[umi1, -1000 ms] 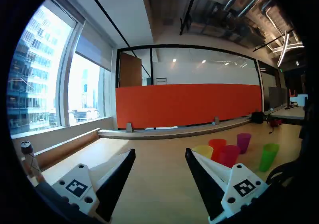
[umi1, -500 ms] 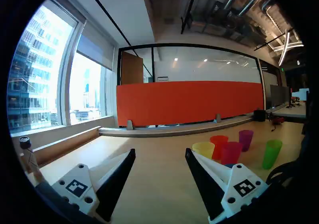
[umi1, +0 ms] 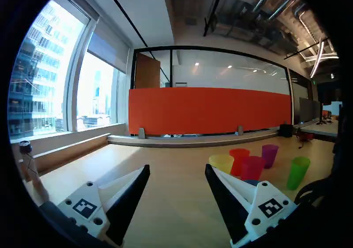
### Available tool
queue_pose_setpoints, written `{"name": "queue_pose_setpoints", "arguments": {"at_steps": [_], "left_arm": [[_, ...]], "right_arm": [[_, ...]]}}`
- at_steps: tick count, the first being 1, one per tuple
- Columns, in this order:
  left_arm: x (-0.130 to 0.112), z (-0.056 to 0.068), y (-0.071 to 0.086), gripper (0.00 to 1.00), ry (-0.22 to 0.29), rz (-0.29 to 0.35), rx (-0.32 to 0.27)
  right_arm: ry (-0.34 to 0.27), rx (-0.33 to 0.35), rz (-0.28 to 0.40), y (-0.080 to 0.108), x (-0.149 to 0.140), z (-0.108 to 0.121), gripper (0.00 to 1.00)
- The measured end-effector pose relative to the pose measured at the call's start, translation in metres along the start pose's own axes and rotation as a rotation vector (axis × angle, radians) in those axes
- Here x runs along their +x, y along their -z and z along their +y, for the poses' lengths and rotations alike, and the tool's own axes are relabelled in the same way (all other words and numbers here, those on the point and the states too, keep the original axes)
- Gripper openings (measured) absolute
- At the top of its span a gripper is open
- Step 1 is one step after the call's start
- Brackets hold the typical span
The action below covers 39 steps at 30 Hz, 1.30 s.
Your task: Pour water
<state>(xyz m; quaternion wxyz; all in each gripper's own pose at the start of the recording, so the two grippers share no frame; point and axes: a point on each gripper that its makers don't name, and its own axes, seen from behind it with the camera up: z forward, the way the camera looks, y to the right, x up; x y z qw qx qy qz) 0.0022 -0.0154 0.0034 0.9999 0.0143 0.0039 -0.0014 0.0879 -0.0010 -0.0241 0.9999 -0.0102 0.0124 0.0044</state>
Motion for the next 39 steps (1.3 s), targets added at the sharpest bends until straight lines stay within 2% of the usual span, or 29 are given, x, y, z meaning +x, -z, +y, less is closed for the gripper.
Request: {"name": "queue_pose_setpoints", "arguments": {"at_steps": [6,27,39], "left_arm": [[-0.001,0.0035,0.001,0.93,0.0,-0.006,-0.005],[-0.0011,0.0036,0.0028,0.93,-0.002,-0.007,-0.007],[-0.0015,0.0041,0.0027,0.92,-0.003,-0.007,-0.006]], "right_arm": [[0.0,-0.001,0.0,-0.0007,-0.0002,0.0014,0.99],[-0.001,-0.002,0.002,-0.0016,-0.0019,0.0034,0.99],[0.025,0.018,0.031,-0.0017,-0.0028,0.0038,0.99]]}}
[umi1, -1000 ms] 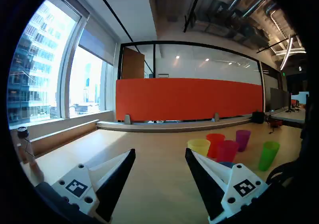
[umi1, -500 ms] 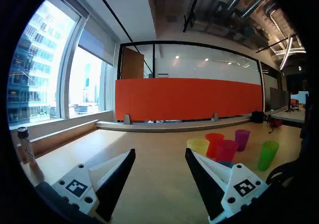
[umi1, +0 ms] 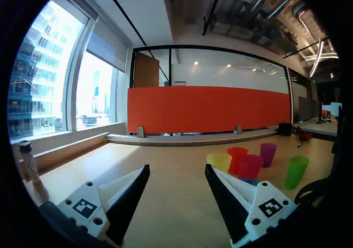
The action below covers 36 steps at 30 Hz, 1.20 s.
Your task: Pour water
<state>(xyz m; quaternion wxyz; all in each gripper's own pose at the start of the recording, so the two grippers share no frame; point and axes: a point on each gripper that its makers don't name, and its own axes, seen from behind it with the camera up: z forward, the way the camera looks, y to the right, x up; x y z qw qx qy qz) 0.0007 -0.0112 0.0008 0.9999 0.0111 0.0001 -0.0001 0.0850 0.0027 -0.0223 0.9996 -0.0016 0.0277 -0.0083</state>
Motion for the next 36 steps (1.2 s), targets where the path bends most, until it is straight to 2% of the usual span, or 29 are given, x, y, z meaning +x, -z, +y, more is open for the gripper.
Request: {"name": "queue_pose_setpoints", "arguments": {"at_steps": [15,24,36], "left_arm": [[0.0,0.001,0.0,0.92,0.0,0.0,0.0],[0.0,0.001,0.0,0.92,0.0,0.0,0.0],[0.0,0.001,-0.001,0.92,0.0,0.0,0.0]], "right_arm": [[-0.04,0.019,0.021,-0.012,-0.03,-0.006,0.99],[-0.061,0.017,0.015,-0.014,-0.048,-0.009,0.99],[-0.042,0.012,-0.013,-0.017,-0.068,-0.008,0.99]]}}
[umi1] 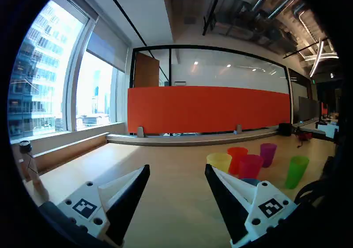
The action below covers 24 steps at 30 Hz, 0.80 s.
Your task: Pour water
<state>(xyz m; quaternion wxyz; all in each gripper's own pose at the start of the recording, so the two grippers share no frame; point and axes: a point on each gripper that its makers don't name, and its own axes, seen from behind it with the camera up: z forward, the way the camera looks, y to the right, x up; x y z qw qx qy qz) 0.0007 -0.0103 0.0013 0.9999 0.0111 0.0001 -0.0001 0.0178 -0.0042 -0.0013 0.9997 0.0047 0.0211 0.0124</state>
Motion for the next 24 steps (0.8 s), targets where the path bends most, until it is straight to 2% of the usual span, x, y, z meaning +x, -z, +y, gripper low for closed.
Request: {"name": "queue_pose_setpoints", "arguments": {"at_steps": [15,24], "left_arm": [[0.0,0.0,0.0,0.93,-0.001,0.0,0.0],[-0.001,0.0,0.001,0.92,-0.001,0.0,0.0]], "right_arm": [[0.016,-0.02,-0.039,-0.002,-0.018,0.008,0.99],[0.026,-0.021,-0.04,-0.002,-0.018,0.007,0.99]]}}
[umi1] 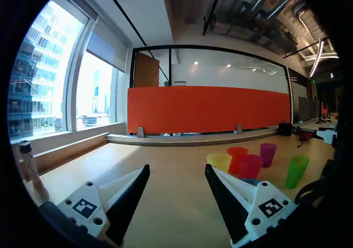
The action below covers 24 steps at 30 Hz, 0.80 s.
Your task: Pour water
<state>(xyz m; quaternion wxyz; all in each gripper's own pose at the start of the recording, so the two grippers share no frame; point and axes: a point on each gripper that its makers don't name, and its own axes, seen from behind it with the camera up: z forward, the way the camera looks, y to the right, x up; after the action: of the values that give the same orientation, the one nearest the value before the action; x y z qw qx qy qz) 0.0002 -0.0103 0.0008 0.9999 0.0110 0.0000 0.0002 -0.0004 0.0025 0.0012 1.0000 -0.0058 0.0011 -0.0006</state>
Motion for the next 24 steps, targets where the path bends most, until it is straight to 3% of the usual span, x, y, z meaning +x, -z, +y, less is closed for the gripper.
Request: {"name": "queue_pose_setpoints", "arguments": {"at_steps": [24], "left_arm": [[0.0003,0.0011,0.0002,0.92,0.0,0.0,0.0]], "right_arm": [[-0.001,0.007,-0.003,0.0011,-0.0001,-0.0014,0.99]]}}
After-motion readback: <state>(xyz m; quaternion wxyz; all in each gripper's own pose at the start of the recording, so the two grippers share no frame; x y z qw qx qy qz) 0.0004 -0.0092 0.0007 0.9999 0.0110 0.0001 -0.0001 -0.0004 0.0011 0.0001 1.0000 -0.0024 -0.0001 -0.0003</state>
